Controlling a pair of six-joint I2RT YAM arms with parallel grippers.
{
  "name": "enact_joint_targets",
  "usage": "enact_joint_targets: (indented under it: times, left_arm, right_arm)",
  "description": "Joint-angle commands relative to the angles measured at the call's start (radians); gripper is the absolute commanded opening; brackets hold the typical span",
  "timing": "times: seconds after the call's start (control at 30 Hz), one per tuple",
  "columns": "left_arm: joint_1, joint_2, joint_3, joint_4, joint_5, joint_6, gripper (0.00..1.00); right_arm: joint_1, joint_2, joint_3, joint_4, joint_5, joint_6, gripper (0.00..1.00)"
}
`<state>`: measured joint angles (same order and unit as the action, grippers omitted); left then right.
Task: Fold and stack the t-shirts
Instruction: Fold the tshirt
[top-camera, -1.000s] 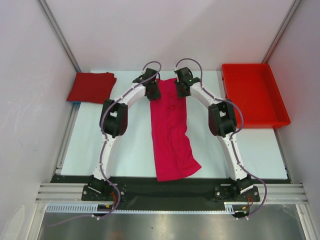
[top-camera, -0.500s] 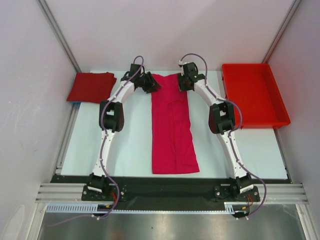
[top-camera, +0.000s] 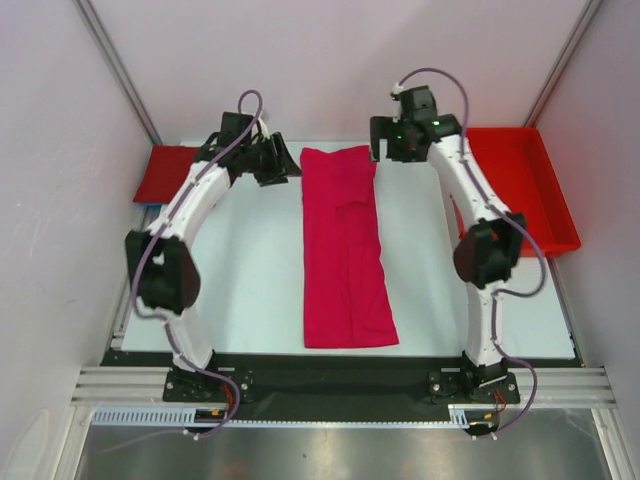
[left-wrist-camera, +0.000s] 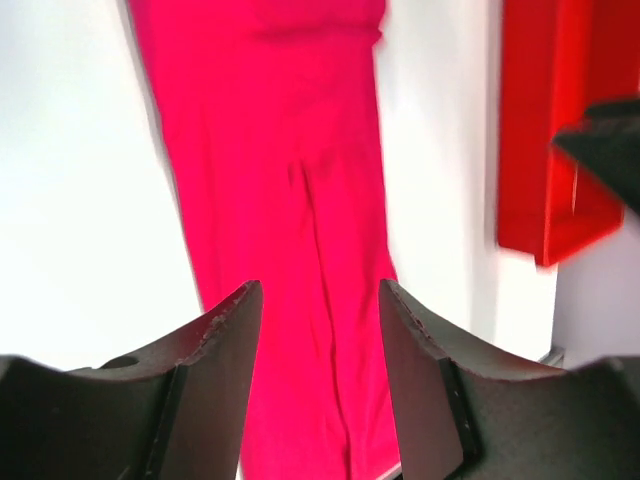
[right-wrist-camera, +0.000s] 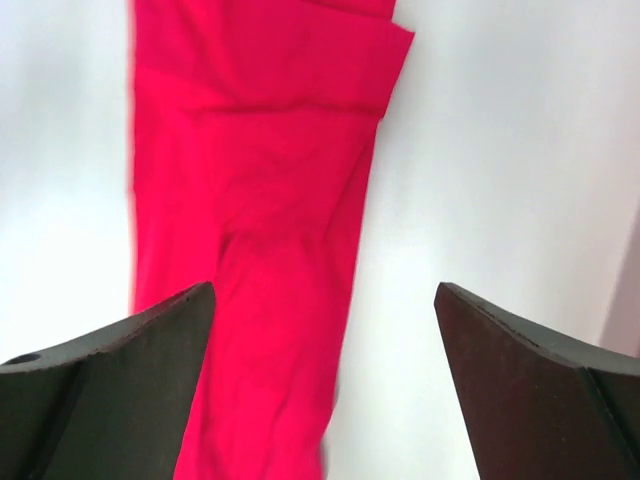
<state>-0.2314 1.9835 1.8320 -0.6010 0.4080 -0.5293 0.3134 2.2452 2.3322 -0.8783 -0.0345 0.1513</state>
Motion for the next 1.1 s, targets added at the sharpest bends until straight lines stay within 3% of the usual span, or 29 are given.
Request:
enact_joint_targets:
  times: [0.0,0.17,0.3,0.33,0.47,0.73,0.8,1.07]
  left_arm:
    - [-0.064,-0.243,-0.215,-0.042,-0.072,0.095,0.56]
    - [-0.115,-0.549,-0.652,0.016,-0.038,0.034,0.56]
    - [-0.176,-0.797,-0.962,0.127,0.027,-0.107,0.57]
    - [-0.187,-0.890,-1.072,0.173,0.032,-0.132,0.57]
    - [-0.233,-1.054,-1.311,0.250,0.028,-0.254,0.61]
    - [-0.316,-1.082,-1.493,0.374,0.031,-0.370,0.60]
    - [-0.330,-1.062,-1.501,0.397,0.032,-0.385,0.60]
    - [-0.445,-0.927,-1.508,0.478,0.005,-0.483,0.57]
  right_arm:
    - [-0.013,-0.233,-0.194,-0.156,-0.084,0.080,1.00]
    - [-0.014,-0.548,-0.610,-0.068,-0.116,0.063,1.00]
    - [-0.016,-0.760,-0.931,-0.007,-0.201,0.122,0.98]
    - [-0.016,-0.797,-1.065,0.011,-0.258,0.138,0.92]
    - [-0.013,-0.975,-1.336,0.100,-0.381,0.243,0.73]
    - [-0.013,-1.111,-1.609,0.176,-0.470,0.316,0.65]
    - [-0.010,-1.124,-1.677,0.211,-0.499,0.333,0.60]
    - [-0.001,-1.188,-1.774,0.222,-0.464,0.360,0.56]
